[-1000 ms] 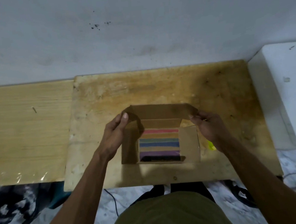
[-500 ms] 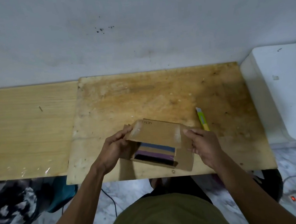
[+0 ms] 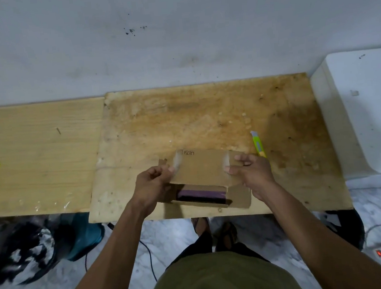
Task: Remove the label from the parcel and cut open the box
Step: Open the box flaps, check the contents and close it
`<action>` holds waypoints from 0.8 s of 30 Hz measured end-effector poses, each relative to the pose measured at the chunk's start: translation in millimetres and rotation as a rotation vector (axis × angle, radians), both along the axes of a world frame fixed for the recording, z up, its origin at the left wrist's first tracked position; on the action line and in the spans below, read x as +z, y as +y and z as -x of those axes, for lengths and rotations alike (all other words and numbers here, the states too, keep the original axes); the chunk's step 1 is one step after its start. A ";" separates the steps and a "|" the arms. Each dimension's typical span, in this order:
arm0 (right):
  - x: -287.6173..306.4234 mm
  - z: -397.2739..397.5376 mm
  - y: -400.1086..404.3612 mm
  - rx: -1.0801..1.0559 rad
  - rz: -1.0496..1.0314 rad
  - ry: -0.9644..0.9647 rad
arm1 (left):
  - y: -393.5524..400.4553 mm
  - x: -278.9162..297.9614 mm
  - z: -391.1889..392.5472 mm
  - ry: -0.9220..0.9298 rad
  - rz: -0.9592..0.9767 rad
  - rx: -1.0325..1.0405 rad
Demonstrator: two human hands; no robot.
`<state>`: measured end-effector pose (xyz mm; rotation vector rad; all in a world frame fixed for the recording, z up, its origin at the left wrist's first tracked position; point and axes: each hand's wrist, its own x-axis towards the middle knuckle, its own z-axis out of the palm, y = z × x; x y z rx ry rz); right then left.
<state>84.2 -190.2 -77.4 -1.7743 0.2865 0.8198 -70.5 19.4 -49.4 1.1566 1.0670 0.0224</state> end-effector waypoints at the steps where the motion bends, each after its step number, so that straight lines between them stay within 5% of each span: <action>1: -1.2 -5.0 -0.5 0.022 -0.005 -0.003 | 0.0 -2.5 -1.3 0.039 -0.020 0.005; 10: -2.2 13.1 -16.1 0.204 -0.076 -0.042 | -21.2 1.5 16.6 0.080 -0.247 -0.335; 14: -2.3 24.8 -24.3 0.312 -0.087 -0.094 | -26.6 -7.4 20.4 0.226 -0.552 -0.603; 24: -8.0 37.8 -16.9 0.608 0.201 -0.466 | -34.9 -31.0 8.8 0.292 -0.908 -0.571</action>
